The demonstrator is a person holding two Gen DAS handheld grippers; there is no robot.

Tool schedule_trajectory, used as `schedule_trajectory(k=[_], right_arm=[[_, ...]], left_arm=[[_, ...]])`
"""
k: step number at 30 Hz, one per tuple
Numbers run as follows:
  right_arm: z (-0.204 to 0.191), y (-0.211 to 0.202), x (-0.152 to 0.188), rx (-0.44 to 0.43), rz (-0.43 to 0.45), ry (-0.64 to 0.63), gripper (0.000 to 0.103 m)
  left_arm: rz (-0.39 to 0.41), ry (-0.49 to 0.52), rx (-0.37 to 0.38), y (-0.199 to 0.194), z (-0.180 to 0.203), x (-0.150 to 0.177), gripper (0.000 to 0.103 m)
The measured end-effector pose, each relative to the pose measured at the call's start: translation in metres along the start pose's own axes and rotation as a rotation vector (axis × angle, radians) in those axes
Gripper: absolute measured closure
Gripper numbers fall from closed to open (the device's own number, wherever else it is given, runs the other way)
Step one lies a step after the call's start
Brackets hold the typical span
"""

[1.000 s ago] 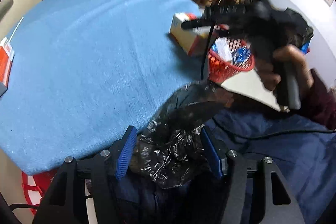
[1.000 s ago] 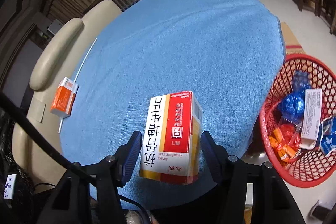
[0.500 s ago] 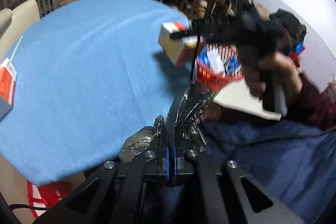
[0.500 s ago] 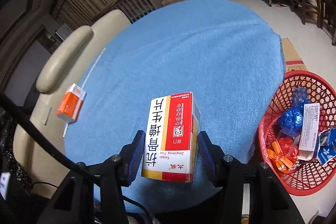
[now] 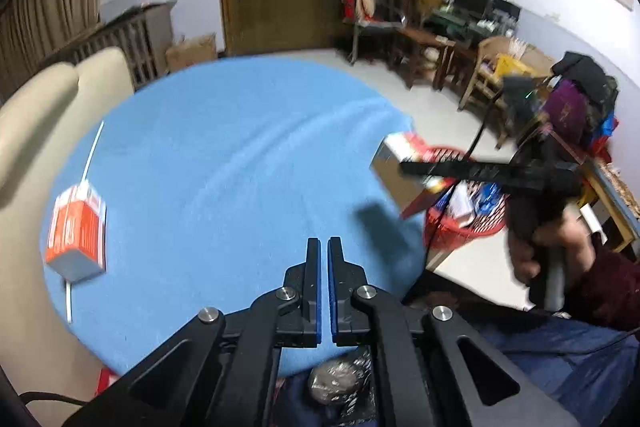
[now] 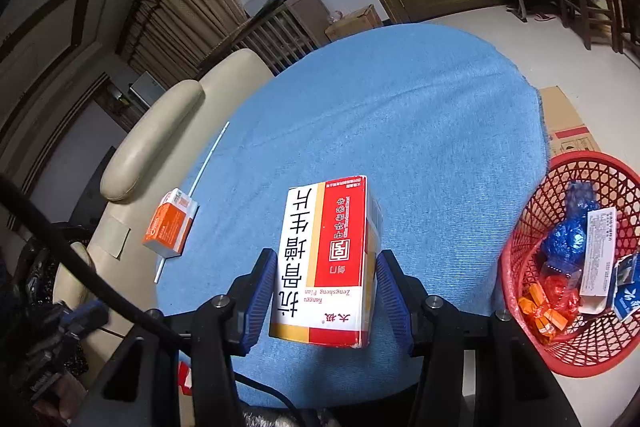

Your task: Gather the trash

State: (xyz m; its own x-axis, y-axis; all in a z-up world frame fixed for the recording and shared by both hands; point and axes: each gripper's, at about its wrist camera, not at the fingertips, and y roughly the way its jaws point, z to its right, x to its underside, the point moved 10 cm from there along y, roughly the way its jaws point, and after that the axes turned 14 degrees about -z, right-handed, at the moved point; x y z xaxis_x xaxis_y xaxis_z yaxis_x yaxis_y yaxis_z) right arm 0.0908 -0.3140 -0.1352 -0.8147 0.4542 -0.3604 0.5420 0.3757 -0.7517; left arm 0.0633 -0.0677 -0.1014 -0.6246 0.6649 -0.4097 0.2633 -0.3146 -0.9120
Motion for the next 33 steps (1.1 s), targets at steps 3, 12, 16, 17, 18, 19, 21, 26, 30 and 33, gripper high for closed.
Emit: schedule_trajectory(k=[3, 12, 16, 17, 18, 19, 21, 26, 30, 33], right_arm=[[0.006, -0.003, 0.002, -0.002, 0.001, 0.009, 0.049], [0.019, 0.007, 0.007, -0.003, -0.031, 0.048, 0.049], [0.019, 0.008, 0.008, 0.002, -0.036, 0.047, 0.049], [0.019, 0.008, 0.007, 0.003, -0.033, 0.047, 0.049], [0.019, 0.007, 0.007, 0.004, -0.032, 0.048, 0.049], [0.019, 0.008, 0.007, 0.004, -0.032, 0.048, 0.049], [0.018, 0.008, 0.007, 0.006, -0.034, 0.047, 0.049], [0.014, 0.01, 0.008, 0.006, -0.04, 0.036, 0.049], [0.013, 0.012, 0.009, 0.006, -0.044, 0.029, 0.049], [0.012, 0.011, 0.009, 0.005, -0.043, 0.022, 0.049]], left_arm=[[-0.16, 0.004, 0.092, 0.034, 0.005, 0.028, 0.06], [-0.358, -0.094, 0.237, 0.089, 0.002, 0.096, 0.037], [-0.412, -0.124, 0.282, 0.107, 0.011, 0.112, 0.036], [-0.419, -0.127, 0.282, 0.111, 0.013, 0.114, 0.036], [-0.416, -0.122, 0.278, 0.112, 0.014, 0.114, 0.037], [-0.404, -0.112, 0.271, 0.111, 0.015, 0.113, 0.037], [-0.367, -0.093, 0.249, 0.107, 0.018, 0.107, 0.045], [-0.32, -0.088, 0.23, 0.107, 0.023, 0.093, 0.064], [-0.284, -0.09, 0.214, 0.11, 0.03, 0.087, 0.074], [-0.251, -0.072, 0.187, 0.102, 0.034, 0.08, 0.077]])
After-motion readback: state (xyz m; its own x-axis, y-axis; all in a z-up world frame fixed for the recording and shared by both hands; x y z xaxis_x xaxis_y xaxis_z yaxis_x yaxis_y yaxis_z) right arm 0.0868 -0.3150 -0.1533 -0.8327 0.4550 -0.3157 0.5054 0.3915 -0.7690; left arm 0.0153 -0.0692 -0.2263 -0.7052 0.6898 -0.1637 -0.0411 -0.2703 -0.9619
